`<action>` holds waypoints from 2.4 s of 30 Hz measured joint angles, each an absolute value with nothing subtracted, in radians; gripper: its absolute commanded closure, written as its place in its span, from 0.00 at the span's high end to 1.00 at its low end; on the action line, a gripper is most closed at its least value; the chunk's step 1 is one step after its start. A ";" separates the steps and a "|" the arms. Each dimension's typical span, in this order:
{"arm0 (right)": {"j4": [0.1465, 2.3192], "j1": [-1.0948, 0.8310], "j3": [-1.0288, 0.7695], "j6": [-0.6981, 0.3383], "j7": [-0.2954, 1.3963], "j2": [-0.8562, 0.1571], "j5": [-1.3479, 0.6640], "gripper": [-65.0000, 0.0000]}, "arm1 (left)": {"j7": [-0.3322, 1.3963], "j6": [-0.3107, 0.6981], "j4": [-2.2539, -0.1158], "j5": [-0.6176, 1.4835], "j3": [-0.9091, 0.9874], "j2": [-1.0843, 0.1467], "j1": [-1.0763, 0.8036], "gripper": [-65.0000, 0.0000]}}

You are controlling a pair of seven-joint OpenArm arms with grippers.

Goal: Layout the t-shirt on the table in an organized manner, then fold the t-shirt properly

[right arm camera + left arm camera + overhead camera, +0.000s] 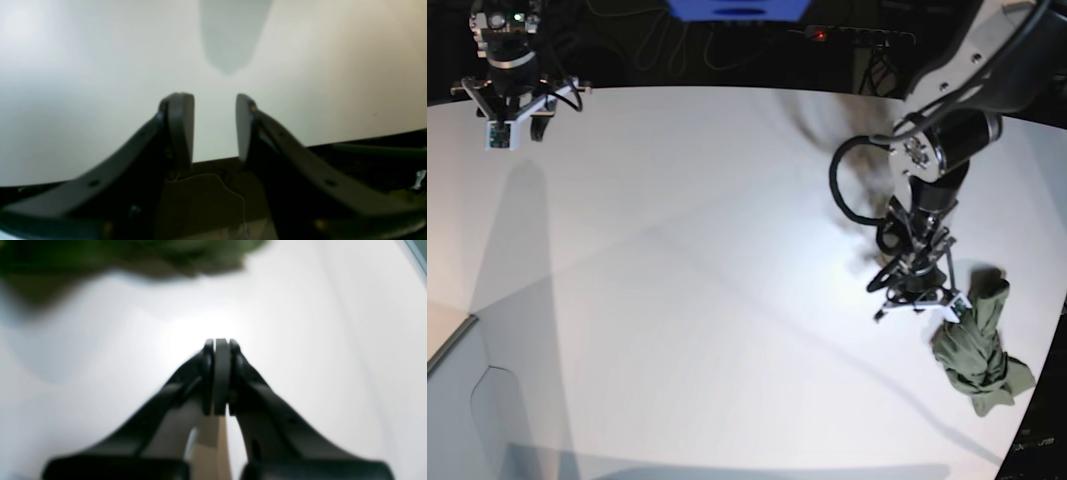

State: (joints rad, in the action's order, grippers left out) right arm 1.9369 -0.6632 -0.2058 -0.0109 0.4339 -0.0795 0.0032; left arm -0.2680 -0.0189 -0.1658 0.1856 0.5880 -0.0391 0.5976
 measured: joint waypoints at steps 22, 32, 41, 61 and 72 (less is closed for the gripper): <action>1.937 -0.613 -0.226 -0.011 0.437 -0.074 0.003 0.33 | -0.268 0.030 -0.170 0.168 0.529 0.016 0.600 0.69; 1.932 -0.594 -0.226 -0.011 0.438 -0.073 0.003 0.33 | -0.051 -0.045 -0.691 0.194 0.334 0.010 0.356 0.69; 1.932 -0.566 -0.219 -0.011 0.442 -0.075 0.003 0.33 | 0.130 -0.027 -1.165 0.183 0.281 -0.115 0.243 0.69; 1.932 -0.561 -0.175 -0.011 0.438 -0.074 0.003 0.33 | 0.126 -0.026 -0.771 0.004 0.325 -0.238 0.362 0.70; 1.932 -0.562 -0.176 -0.011 0.438 -0.075 0.003 0.33 | 0.050 -0.027 -0.598 -0.043 0.322 -0.236 0.412 0.69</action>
